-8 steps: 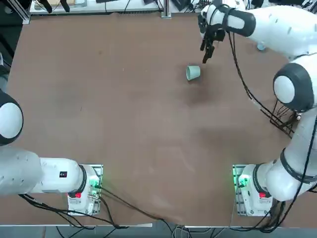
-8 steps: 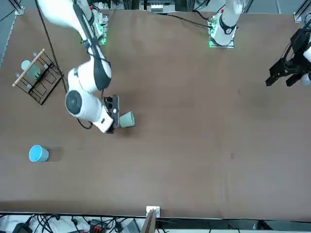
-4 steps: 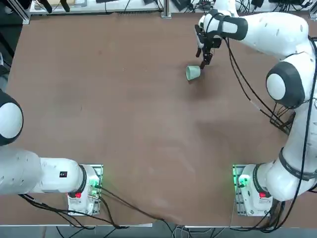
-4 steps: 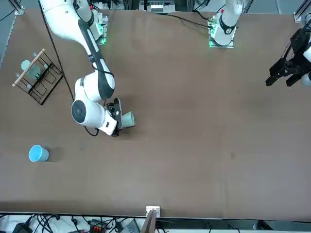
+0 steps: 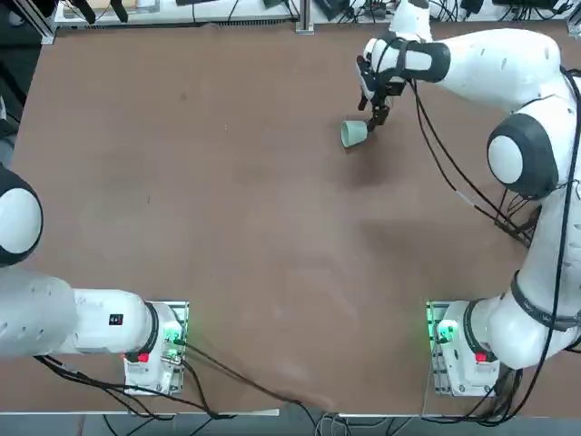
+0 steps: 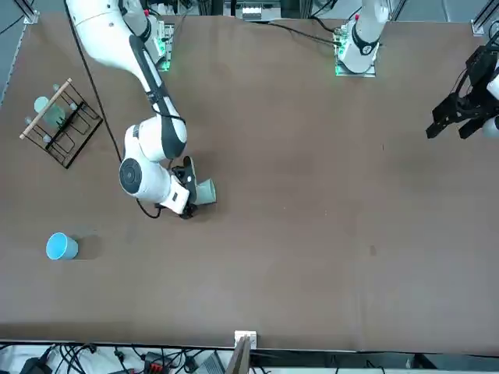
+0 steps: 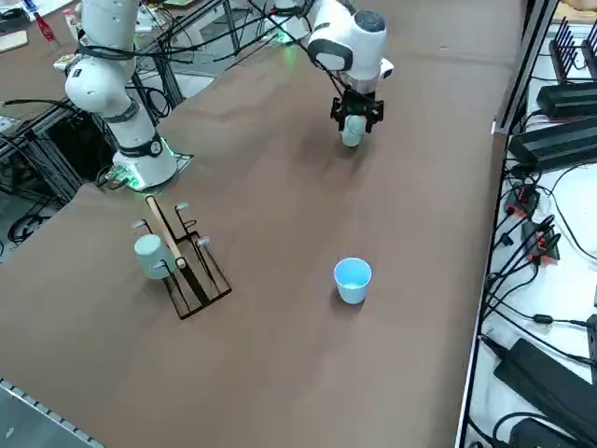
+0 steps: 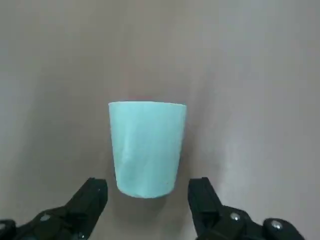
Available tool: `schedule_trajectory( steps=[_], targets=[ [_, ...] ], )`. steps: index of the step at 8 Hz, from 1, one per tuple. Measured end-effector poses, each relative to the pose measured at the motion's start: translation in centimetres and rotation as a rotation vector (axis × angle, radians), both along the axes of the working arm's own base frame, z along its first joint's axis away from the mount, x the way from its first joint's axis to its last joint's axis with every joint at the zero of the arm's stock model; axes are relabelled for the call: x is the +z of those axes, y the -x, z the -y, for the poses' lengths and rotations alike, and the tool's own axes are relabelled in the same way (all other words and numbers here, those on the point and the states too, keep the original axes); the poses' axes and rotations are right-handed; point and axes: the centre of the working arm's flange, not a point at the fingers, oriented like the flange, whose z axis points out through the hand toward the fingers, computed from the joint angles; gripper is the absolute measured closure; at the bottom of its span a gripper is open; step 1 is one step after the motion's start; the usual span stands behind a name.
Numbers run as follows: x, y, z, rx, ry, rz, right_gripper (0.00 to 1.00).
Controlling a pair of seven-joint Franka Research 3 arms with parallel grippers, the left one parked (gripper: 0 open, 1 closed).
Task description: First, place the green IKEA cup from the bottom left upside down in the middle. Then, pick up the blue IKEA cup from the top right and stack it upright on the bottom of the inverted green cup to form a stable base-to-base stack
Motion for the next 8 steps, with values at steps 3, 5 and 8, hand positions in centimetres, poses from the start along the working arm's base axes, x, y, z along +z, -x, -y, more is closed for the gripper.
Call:
schedule_trajectory(
  steps=[3,5,8],
  targets=[
    [-0.9,0.8,-0.5,0.006,-0.002,0.004,0.01],
    [-1.6,1.2,-0.4,0.008,-0.001,0.014,0.01],
    [-2.3,1.6,-0.3,0.001,-0.004,0.013,0.01]
  ],
)
